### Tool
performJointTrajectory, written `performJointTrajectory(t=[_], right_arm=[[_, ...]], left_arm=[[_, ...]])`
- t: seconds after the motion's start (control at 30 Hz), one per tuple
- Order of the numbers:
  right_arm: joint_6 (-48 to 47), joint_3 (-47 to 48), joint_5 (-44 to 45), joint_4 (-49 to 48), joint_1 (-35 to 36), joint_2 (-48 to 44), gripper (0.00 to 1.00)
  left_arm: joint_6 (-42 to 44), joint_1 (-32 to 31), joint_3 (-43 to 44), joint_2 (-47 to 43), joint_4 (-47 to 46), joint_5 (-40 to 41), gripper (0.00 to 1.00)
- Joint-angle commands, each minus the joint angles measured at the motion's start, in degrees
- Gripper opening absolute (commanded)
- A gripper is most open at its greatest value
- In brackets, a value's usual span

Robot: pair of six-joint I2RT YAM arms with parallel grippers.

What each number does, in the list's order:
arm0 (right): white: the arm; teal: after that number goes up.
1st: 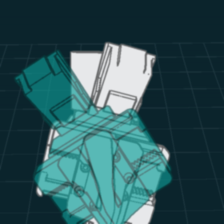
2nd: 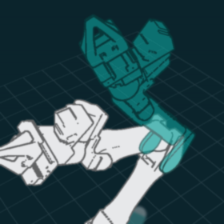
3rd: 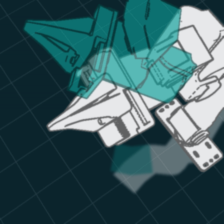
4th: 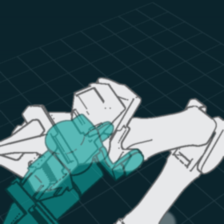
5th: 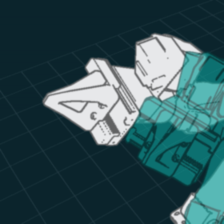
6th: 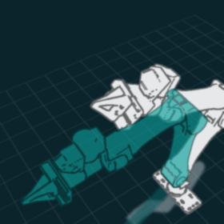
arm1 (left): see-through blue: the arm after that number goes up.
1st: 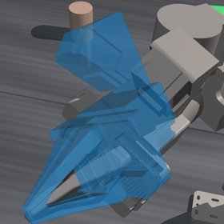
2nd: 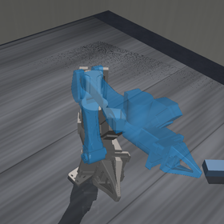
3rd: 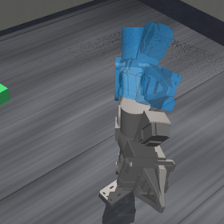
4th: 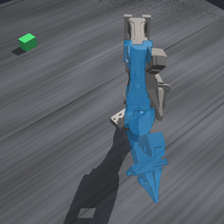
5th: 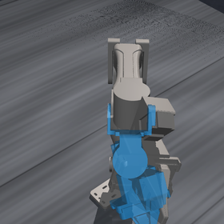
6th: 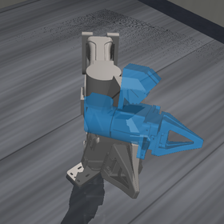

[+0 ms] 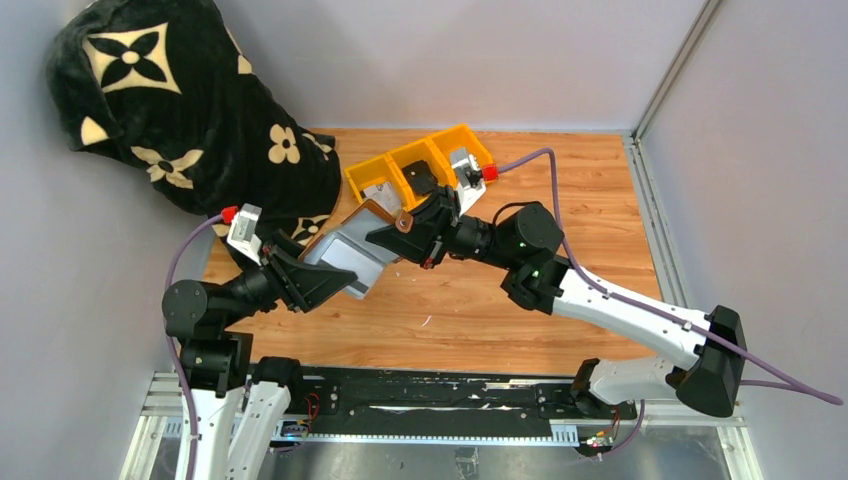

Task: Take the credit cards out of the card holder
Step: Open the card holder at the center of the board.

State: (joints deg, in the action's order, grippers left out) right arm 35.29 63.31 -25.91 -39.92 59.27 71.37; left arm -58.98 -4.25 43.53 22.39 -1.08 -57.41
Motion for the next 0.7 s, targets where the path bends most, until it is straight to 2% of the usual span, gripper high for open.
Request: performJointTrajectory(t=[0.0,0.07,0.1,0.17,0.2,0.33,0.37,0.43,0.53,0.67], right_arm=[[0.31,-2.68,6.03,-6.77,1.39,-3.02,0.00],[-0.05,-3.66,6.38,-5.92,1.55,-3.40,0.00],[-0.30,-3.84,6.40,-5.33,1.55,-3.49,0.04],[-2.16,-3.07,6.00,0.67,1.56,-3.92,0.19],[-3.64,-2.02,5.75,3.11,1.56,-3.99,0.24],[-12.50,5.96,2.92,24.16,0.72,-2.16,0.40],[-14.27,7.77,2.25,27.96,0.42,-1.59,0.49],[-17.69,10.77,1.74,34.15,0.07,-0.45,0.55],[-22.11,13.97,1.39,41.14,0.04,0.62,0.55],[-25.16,16.52,0.12,45.74,0.00,1.23,0.51]], left_arm=[[4.62,0.21,1.32,0.30,3.94,4.70,0.44],[7.68,0.21,2.72,1.01,7.12,5.86,0.32],[9.63,0.21,3.23,1.28,9.13,5.97,0.27],[14.37,0.20,6.20,3.16,14.00,5.48,0.21],[17.05,0.21,7.27,3.88,17.24,4.94,0.19],[27.83,0.16,13.80,8.60,28.87,1.06,0.16],[31.56,0.16,15.16,9.50,33.11,0.10,0.15],[35.63,0.14,17.72,11.05,38.40,-1.39,0.15],[40.56,0.17,20.24,12.66,43.46,-3.86,0.15],[41.81,0.16,21.06,12.85,44.58,-5.29,0.15]])
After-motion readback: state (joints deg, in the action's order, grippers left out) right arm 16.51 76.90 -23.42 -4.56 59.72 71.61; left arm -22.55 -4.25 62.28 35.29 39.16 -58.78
